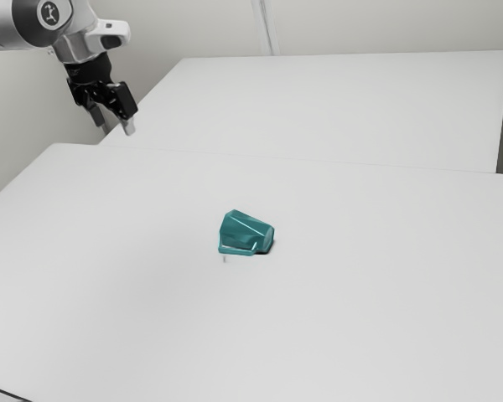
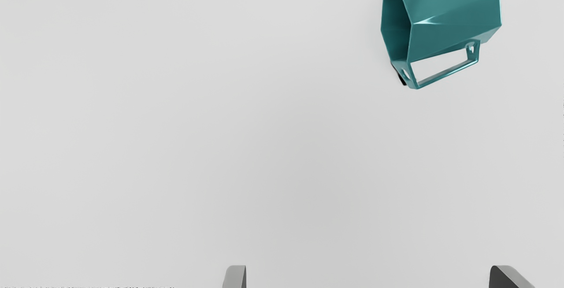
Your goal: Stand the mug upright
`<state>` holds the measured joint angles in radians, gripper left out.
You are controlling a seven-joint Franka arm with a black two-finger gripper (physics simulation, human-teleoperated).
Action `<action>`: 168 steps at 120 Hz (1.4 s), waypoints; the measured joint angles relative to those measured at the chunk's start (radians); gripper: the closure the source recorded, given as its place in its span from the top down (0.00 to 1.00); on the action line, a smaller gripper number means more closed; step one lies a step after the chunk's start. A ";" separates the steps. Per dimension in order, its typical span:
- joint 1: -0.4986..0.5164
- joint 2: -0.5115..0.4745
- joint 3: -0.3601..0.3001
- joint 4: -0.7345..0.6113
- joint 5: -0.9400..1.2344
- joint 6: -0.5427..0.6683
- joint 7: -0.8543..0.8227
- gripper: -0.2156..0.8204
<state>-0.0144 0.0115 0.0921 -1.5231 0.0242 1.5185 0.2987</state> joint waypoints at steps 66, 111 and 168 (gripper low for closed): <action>-0.032 0.057 0.106 -0.172 -0.444 0.269 0.042 0.79; 0.012 0.170 0.156 -0.349 -1.000 0.459 0.415 0.79; 0.019 0.264 0.156 -0.456 -1.196 0.491 0.696 0.79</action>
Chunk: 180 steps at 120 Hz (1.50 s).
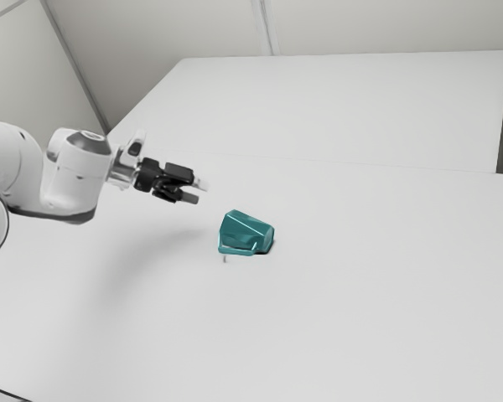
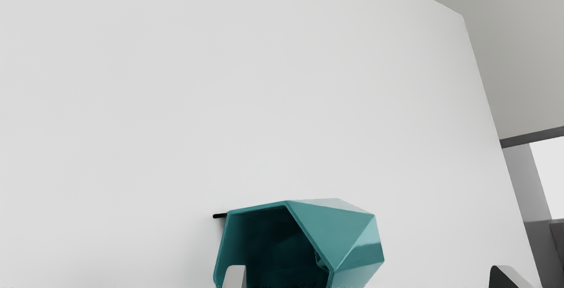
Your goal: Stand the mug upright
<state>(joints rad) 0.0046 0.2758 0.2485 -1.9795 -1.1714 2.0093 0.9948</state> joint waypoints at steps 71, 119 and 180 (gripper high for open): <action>0.001 0.084 -0.032 0.011 -0.050 -0.029 0.037 0.79; -0.002 0.111 -0.075 0.022 -0.069 -0.026 0.043 0.79; -0.002 0.139 -0.113 0.022 -0.083 -0.028 -0.031 0.79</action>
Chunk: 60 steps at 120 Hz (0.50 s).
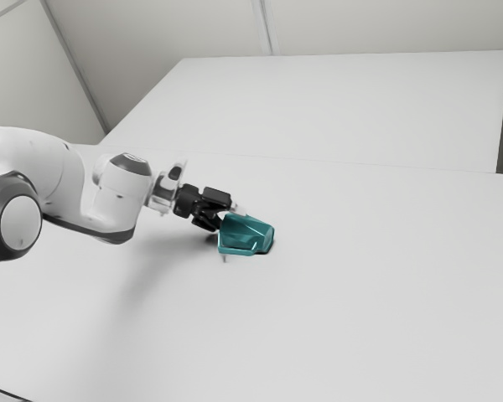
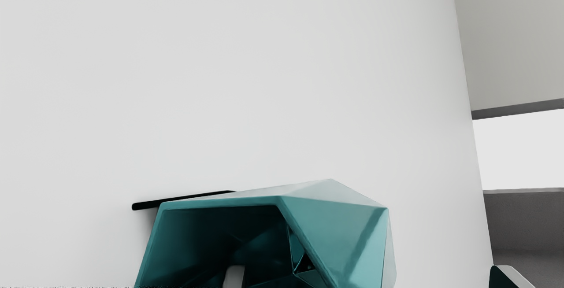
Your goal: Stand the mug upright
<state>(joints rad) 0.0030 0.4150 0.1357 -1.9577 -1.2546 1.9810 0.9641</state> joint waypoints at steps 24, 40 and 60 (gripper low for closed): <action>0.000 -0.001 -0.002 -0.001 0.001 0.002 -0.052 0.59; 0.000 -0.001 -0.007 -0.001 0.001 0.002 -0.077 0.43; 0.000 -0.006 -0.008 -0.001 0.003 0.003 -0.103 0.25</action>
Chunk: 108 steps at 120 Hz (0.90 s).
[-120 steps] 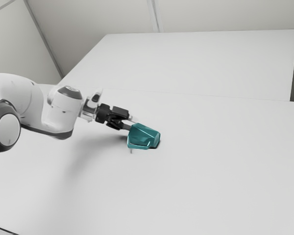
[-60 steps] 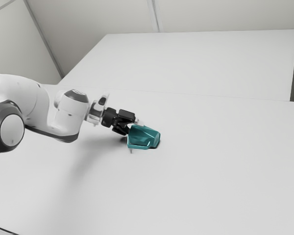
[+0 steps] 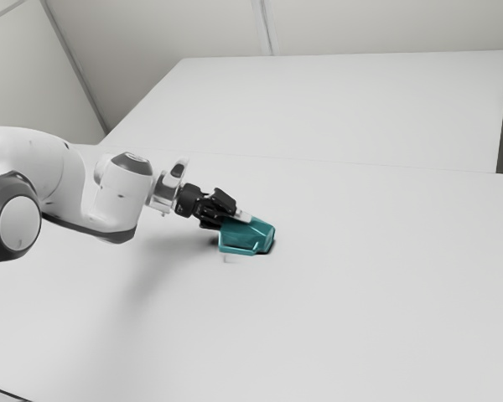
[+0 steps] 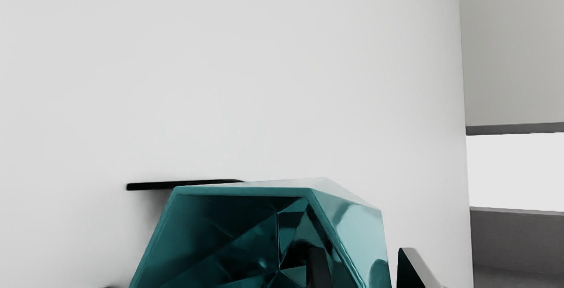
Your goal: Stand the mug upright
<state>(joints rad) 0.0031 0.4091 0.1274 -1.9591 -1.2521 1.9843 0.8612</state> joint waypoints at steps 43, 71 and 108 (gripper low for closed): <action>0.000 -0.017 -0.003 0.040 0.039 0.002 -0.039 0.07; 0.000 -0.049 -0.012 0.134 0.275 -0.008 -0.107 0.05; -0.001 -0.131 -0.017 0.178 0.753 -0.126 -0.286 0.04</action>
<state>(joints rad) 0.0023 0.2778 0.1101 -1.7808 -0.4988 1.8584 0.5755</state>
